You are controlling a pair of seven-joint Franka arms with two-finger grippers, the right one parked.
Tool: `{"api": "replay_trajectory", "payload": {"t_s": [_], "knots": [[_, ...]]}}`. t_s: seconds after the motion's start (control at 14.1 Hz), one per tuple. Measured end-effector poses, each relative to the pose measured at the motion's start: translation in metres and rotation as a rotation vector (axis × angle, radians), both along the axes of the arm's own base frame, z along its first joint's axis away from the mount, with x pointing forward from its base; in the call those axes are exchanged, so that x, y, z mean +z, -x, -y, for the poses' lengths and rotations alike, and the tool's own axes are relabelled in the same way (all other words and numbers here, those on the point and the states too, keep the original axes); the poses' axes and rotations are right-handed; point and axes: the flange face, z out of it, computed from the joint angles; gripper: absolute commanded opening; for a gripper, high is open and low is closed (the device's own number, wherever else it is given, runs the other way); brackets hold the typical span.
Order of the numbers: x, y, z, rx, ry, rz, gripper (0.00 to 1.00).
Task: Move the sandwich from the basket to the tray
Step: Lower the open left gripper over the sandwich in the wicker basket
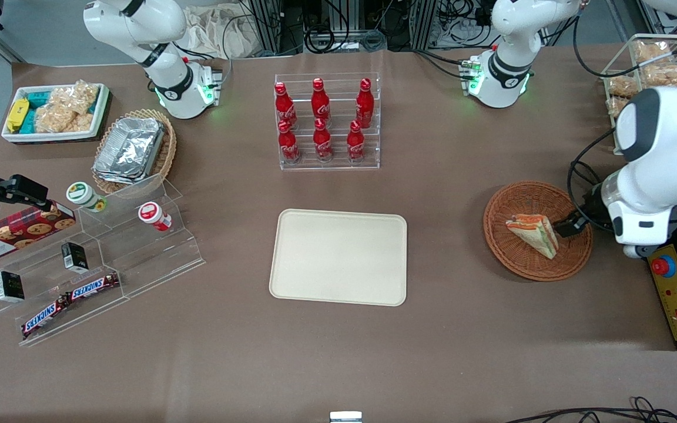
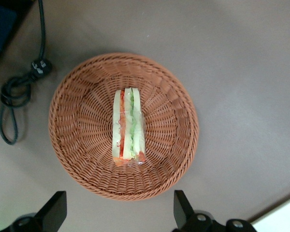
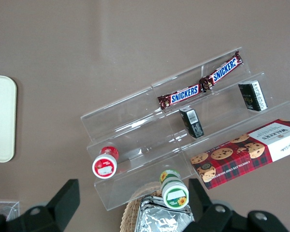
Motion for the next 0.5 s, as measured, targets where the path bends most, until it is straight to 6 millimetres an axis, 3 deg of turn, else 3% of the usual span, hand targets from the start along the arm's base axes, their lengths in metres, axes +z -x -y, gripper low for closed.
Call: {"api": "replay_trajectory", "payload": {"t_s": [0.5], "knots": [[-0.082,0.028,0.005,0.075,0.024,0.108,0.99]]}}
